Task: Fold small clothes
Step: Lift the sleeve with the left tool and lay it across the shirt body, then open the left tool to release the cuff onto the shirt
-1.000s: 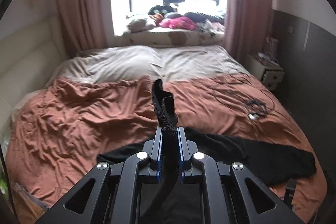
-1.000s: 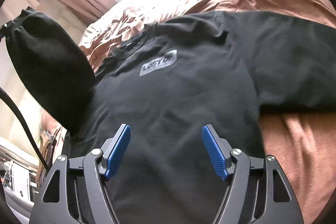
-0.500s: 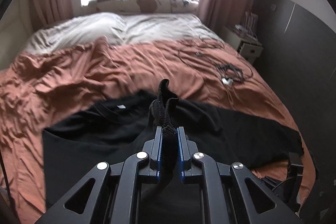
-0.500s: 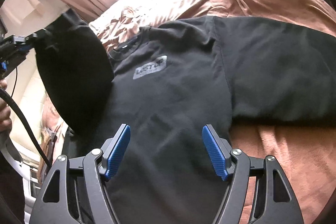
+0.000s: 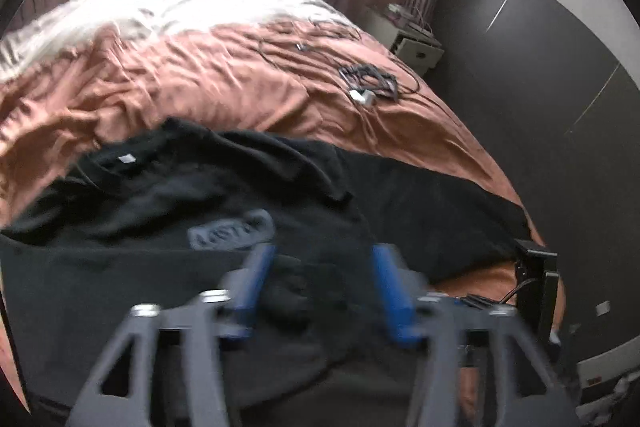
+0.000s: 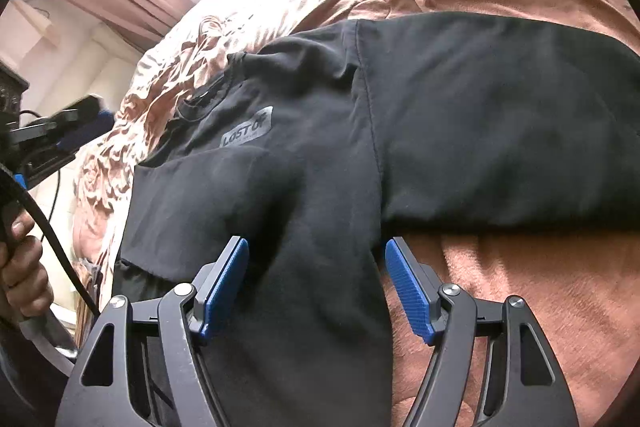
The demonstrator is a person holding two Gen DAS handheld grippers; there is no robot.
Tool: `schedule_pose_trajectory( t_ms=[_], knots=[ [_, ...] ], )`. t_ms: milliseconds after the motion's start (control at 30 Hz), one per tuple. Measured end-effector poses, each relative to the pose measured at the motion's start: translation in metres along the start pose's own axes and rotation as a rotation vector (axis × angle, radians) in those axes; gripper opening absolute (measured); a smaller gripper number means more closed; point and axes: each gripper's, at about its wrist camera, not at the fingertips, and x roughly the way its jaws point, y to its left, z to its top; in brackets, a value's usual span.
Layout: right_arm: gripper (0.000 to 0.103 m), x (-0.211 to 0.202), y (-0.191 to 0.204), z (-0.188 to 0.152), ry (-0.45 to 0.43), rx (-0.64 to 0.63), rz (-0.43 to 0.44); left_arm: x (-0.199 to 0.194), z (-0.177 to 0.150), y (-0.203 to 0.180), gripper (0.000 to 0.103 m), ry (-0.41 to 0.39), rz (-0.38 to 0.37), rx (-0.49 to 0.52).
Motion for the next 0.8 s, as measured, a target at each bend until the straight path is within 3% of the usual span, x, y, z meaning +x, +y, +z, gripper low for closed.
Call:
schedule_pose_trajectory(
  t_ms=[133, 367, 800],
  knots=[
    [0.070, 0.006, 0.001, 0.001, -0.001, 0.002, 0.031, -0.021, 0.002, 0.022, 0.072, -0.028, 0.079, 0.018],
    [0.070, 0.021, 0.004, 0.001, -0.004, -0.015, 0.073, -0.052, -0.004, 0.104, 0.072, -0.038, 0.227, -0.069],
    [0.070, 0.015, 0.017, 0.000, -0.108, -0.067, 0.015, -0.098, -0.039, 0.251, 0.072, -0.053, 0.425, -0.209]
  ],
)
